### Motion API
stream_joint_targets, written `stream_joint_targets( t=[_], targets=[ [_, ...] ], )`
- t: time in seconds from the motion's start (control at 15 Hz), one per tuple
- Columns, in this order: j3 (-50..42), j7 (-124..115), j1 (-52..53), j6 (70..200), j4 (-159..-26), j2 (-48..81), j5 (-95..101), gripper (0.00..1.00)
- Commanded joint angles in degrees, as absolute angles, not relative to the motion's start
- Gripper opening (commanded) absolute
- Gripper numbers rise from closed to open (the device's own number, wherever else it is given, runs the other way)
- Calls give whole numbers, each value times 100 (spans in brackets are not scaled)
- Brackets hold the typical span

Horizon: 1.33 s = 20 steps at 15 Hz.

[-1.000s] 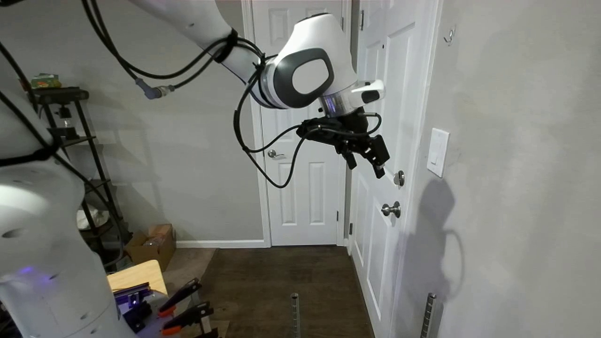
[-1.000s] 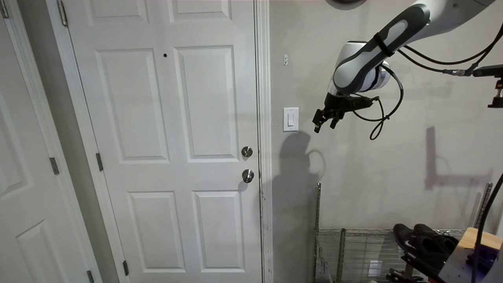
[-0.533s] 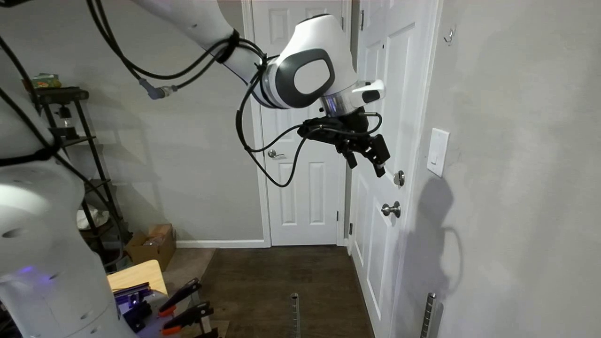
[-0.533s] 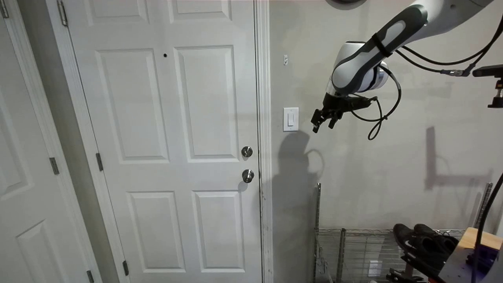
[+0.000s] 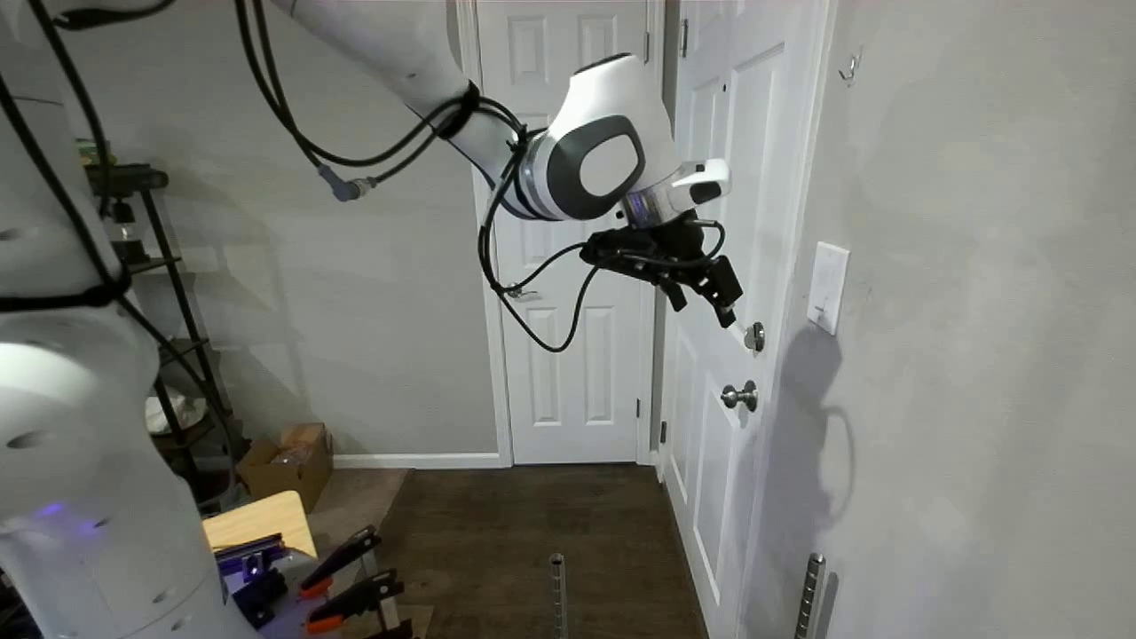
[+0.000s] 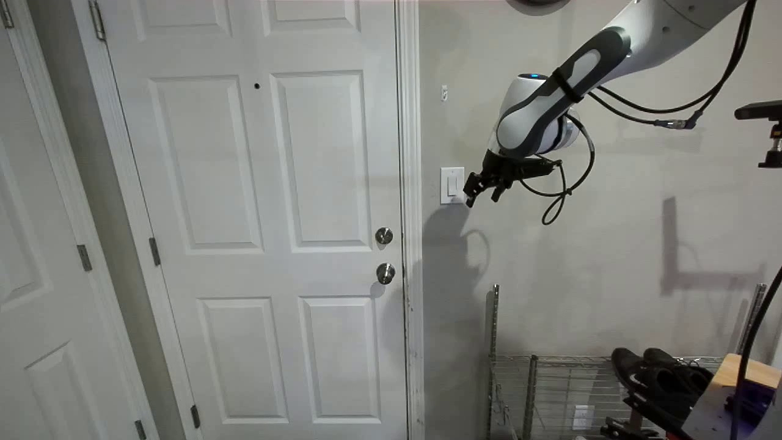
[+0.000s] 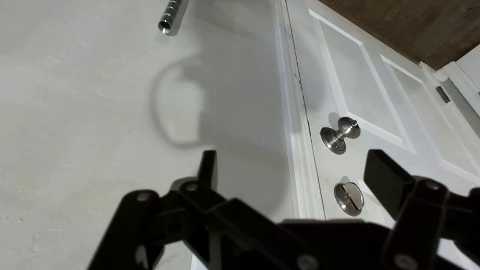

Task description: Flip the switch to turn off the light

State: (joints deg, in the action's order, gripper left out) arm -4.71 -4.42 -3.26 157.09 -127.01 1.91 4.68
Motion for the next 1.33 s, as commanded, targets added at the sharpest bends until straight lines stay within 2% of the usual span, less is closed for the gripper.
stream_joint_targets(
  t=[0.0,0.07,0.13,0.8,1.07,1.27],
  targets=[
    [-464,-1104,-246,16084,-12388,599,993,100],
    [-494,-1256,-187,16151,-12298,703,1163,75],
    [-514,-1371,-153,16191,-12224,776,1299,74],
    [-966,-2697,178,16413,-11597,1341,2592,7],
    [-1035,-2794,207,16436,-11364,1550,2676,1],
    [-1142,-2841,251,16423,-11127,1725,2790,5]
  ],
)
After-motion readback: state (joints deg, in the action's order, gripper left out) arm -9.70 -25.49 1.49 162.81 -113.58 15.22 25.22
